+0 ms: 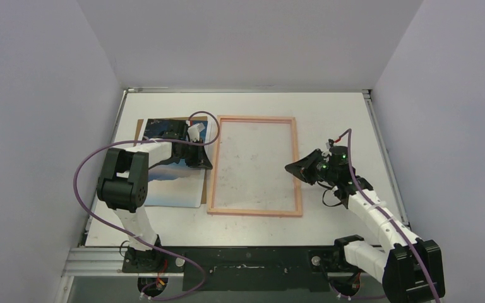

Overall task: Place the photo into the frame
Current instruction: Place the photo frame item in the photo frame.

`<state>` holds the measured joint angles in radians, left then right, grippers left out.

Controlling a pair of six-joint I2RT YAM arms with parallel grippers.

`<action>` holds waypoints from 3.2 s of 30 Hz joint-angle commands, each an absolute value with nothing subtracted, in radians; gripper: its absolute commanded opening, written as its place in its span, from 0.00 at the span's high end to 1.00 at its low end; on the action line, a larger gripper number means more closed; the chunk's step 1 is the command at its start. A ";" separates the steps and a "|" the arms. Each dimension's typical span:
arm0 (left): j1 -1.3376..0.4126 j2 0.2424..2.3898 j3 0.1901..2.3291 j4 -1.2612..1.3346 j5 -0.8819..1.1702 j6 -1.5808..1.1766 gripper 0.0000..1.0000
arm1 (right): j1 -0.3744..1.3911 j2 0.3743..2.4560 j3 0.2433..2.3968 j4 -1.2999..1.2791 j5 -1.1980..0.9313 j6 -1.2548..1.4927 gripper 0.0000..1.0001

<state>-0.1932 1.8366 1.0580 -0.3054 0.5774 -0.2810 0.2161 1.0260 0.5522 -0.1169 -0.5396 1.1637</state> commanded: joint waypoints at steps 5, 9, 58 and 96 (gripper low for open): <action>-0.190 1.841 1.062 -0.298 0.548 -0.264 1.00 | 0.210 1.081 0.625 -0.124 -0.477 1.019 0.95; -0.190 1.847 1.063 -0.299 0.550 -0.264 1.00 | 0.210 1.087 0.615 -0.131 -0.436 0.971 0.95; -0.198 1.870 1.064 -0.290 0.574 -0.259 1.00 | 0.214 1.096 0.603 0.034 -0.519 1.200 0.95; -0.198 1.858 1.060 -0.296 0.574 -0.263 1.00 | 0.360 1.175 0.651 -0.206 -0.244 0.912 0.56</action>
<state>-0.1940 1.8462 1.0592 -0.2878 0.5961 -0.2802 0.3359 1.1557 0.5983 -0.1600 -0.2966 0.9661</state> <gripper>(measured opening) 0.007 0.358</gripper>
